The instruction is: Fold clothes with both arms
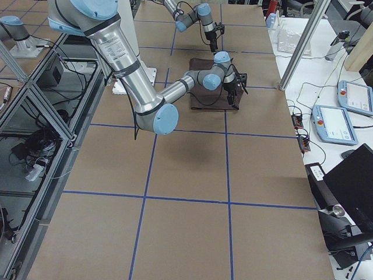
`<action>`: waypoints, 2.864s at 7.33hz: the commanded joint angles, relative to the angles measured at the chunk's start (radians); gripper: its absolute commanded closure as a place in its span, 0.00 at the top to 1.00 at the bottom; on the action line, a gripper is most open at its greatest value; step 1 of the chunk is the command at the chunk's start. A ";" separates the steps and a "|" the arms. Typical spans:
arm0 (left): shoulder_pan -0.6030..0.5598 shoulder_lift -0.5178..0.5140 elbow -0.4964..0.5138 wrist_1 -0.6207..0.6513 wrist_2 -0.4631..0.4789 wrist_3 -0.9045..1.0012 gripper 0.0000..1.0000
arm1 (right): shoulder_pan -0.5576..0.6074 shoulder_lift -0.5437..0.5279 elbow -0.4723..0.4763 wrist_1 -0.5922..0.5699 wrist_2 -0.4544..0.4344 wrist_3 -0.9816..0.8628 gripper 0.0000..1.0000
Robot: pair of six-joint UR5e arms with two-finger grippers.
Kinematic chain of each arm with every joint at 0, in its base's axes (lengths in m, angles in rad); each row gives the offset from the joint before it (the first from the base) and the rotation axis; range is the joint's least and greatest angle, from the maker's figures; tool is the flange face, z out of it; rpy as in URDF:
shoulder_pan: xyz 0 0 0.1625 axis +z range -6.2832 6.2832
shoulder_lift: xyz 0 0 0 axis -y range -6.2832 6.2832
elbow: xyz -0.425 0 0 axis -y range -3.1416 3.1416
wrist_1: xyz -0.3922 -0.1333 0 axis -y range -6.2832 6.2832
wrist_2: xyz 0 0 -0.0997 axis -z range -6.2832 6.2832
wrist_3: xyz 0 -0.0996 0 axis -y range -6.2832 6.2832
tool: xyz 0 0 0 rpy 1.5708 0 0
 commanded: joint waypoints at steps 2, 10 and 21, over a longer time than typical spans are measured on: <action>0.106 0.124 -0.133 -0.010 0.010 -0.167 0.44 | -0.001 -0.015 0.022 0.006 0.004 -0.002 1.00; 0.194 0.142 -0.119 -0.007 0.047 -0.239 0.44 | -0.001 -0.015 0.027 0.006 0.001 0.000 1.00; 0.110 0.151 -0.081 -0.002 0.073 -0.035 0.00 | -0.001 -0.017 0.025 0.004 0.001 -0.002 1.00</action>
